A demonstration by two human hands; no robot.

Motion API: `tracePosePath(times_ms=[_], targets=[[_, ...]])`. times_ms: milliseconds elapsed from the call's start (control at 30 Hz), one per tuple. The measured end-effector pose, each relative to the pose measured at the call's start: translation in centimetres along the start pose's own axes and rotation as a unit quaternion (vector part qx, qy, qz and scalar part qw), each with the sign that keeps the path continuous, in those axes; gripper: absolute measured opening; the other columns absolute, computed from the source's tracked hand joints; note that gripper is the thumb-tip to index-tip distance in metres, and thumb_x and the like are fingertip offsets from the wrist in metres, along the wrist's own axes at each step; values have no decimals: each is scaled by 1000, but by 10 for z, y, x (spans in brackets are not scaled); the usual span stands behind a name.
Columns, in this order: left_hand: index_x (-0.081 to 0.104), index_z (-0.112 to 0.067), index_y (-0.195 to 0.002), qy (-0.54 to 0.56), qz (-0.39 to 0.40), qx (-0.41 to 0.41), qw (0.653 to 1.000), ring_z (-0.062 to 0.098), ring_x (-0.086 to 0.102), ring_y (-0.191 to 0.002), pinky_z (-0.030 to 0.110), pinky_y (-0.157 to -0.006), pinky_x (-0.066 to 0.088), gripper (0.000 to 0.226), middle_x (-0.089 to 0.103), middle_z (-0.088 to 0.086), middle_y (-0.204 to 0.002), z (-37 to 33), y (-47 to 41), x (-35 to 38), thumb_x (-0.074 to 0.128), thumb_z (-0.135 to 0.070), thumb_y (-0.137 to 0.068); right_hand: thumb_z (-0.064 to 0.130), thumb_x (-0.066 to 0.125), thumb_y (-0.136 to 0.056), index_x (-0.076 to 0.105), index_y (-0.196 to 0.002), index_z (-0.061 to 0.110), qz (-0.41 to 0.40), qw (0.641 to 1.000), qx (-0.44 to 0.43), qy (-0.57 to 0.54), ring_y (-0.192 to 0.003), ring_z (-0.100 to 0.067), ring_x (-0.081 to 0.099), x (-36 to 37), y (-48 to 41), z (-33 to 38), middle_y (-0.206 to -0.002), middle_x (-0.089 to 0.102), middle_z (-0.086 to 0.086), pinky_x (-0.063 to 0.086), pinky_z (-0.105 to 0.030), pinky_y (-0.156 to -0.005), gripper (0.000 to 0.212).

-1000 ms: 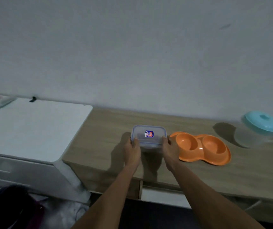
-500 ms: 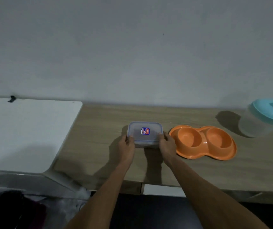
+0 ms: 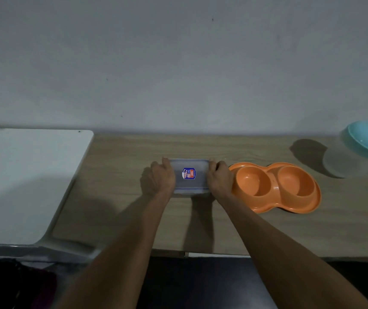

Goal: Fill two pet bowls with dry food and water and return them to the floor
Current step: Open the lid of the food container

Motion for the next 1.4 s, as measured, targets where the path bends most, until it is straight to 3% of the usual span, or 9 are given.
tracePosePath(times_ms=[233, 400, 600, 733, 900, 1000, 1100, 1300, 1400], targets=[[66, -11, -115, 39, 28, -5, 999, 38, 58, -113, 43, -99, 43, 70, 65, 19, -118, -1, 3, -4, 23, -62, -92, 44, 32, -102, 49, -114, 1, 60, 997, 42, -5, -109, -42, 55, 5, -6, -1, -117, 59, -27, 39, -38, -83, 48], [62, -16, -122, 27, 44, -7, 999, 39, 58, -113, 45, -99, 44, 81, 65, 19, -120, 2, -2, -1, 14, -67, -83, 41, 39, -101, 56, -97, 1, -22, 997, -44, 64, -90, -41, 63, 4, -5, -1, -96, 67, -23, 46, -41, -75, 43], [71, -7, -109, 92, -7, -33, 995, 39, 60, -111, 38, -93, 43, 54, 68, 21, -113, -10, 10, -16, 47, -52, -93, 37, 39, -102, 57, -101, 1, -57, 989, -59, 126, -90, -39, 62, 2, -4, 3, -97, 67, -22, 38, -35, -67, 41], [57, 2, -128, 158, 13, -67, 985, 35, 54, -120, 34, -84, 38, 58, 59, 21, -131, -17, 20, -27, 46, -46, -98, 37, 40, -100, 53, -111, 4, -69, 975, -62, 203, -103, -38, 58, 1, -1, 7, -114, 59, -19, 44, -42, -76, 37], [55, 10, -113, 288, -29, -77, 954, 38, 60, -106, 32, -73, 41, 65, 59, 23, -115, 17, 17, -25, 65, -46, -82, 30, 47, -93, 54, -111, 7, -56, 927, -191, 319, -109, -38, 52, 1, -9, 41, -116, 56, -16, 41, -45, -87, 30], [47, 6, -129, 302, 91, -138, 939, 36, 55, -120, 45, -94, 50, 92, 54, 20, -131, 33, 36, -6, 76, -56, -68, 35, 40, -97, 60, -108, 8, 67, 923, -194, 324, -109, -35, 56, 24, -23, 59, -117, 62, -15, 39, -47, -94, 35], [54, -8, -125, 380, 201, -215, 877, 28, 60, -112, 40, -92, 51, 64, 62, 10, -123, 32, 48, 14, 82, -34, -74, 40, 34, -97, 63, -103, 11, 160, 920, -141, 330, -108, -33, 59, 45, -29, 61, -116, 64, -14, 37, -47, -100, 42], [57, -11, -117, 463, 237, -260, 814, 24, 63, -88, 36, -67, 56, 34, 66, 9, -101, 25, 49, 27, 72, -17, -87, 49, 32, -91, 67, -97, 15, 149, 907, -135, 370, -103, -29, 60, 60, -39, 60, -111, 68, -10, 33, -43, -94, 49], [54, -9, -127, 474, 208, -261, 815, 28, 66, -104, 45, -87, 58, 68, 67, 12, -119, 28, 48, 35, 83, -30, -69, 47, 36, -90, 62, -79, 16, 109, 919, -157, 344, -90, -27, 60, 60, -43, 61, -100, 70, -11, 31, -40, -86, 42]])
Point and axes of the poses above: each hand's wrist, its own y-axis away from the middle knuckle, its own x-axis out of the palm, z = x × y, the point moved 2 cm from there along -y, towards the middle knuckle
